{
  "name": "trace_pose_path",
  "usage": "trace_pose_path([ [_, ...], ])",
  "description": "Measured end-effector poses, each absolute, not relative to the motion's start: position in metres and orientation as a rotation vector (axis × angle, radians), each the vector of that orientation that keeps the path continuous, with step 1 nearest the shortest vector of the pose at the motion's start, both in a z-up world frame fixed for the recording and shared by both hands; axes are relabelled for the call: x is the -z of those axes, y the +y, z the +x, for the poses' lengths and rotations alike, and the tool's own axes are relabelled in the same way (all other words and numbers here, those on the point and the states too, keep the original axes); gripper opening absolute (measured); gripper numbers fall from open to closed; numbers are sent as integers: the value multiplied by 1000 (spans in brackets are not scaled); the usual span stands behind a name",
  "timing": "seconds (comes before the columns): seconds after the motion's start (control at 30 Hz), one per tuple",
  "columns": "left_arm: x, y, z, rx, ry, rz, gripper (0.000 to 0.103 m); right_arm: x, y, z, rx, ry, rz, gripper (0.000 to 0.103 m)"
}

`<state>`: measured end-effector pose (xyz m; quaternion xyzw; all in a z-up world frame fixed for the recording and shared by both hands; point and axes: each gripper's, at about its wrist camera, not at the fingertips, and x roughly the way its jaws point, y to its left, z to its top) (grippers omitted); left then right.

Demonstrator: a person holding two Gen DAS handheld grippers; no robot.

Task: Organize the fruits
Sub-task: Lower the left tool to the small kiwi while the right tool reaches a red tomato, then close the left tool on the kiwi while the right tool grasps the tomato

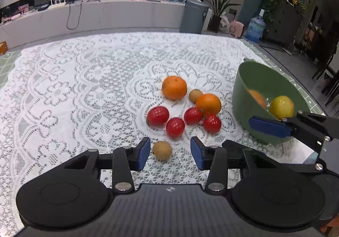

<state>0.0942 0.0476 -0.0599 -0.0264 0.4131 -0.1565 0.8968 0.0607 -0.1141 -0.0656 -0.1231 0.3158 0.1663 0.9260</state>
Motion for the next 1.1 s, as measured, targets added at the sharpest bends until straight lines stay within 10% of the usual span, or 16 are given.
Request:
trace_pose_path([
  [1.1,104,28,113,299,895,74,33,95,-110,116,-237,817,-146,31],
])
